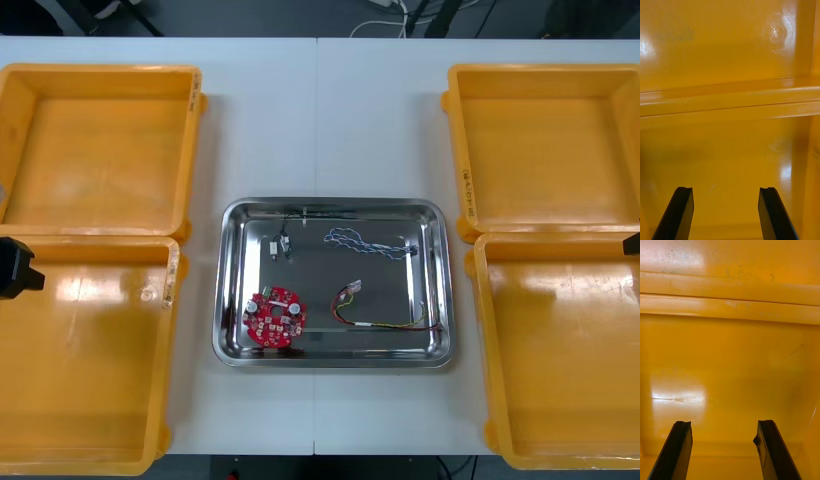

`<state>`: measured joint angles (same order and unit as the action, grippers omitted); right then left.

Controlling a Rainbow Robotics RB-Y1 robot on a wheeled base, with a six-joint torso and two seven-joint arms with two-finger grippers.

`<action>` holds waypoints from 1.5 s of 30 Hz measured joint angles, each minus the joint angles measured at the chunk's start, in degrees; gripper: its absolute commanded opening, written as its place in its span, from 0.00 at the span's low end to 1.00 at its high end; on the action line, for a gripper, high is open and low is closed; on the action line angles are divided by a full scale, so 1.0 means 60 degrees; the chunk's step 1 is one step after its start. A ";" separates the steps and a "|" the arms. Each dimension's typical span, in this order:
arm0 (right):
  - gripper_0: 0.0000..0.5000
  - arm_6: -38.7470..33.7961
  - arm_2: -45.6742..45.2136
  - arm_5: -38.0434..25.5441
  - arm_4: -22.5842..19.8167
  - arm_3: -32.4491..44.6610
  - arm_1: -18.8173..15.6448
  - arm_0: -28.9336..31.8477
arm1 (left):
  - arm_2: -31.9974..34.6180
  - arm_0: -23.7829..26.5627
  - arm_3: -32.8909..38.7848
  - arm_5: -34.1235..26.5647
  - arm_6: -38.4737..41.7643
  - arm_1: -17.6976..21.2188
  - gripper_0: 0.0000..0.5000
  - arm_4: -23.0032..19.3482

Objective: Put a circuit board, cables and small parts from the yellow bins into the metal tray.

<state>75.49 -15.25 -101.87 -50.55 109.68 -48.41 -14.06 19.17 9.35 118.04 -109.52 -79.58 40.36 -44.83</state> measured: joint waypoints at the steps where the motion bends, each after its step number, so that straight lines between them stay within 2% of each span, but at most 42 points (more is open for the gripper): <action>1: 1.00 0.0000 0.0001 0.0000 0.0000 0.0000 0.0000 0.0000 | 0.0020 -0.0033 0.0002 0.0030 -0.0086 0.0001 1.00 0.0001; 45: 1.00 0.0000 0.0007 0.0000 0.0000 -0.0001 0.0032 0.0000 | 0.0040 -0.0119 0.0009 0.0204 -0.0375 0.0015 1.00 0.0098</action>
<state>75.49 -15.21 -101.87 -50.55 109.67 -48.22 -14.06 19.41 8.64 118.09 -108.30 -81.83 40.46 -44.24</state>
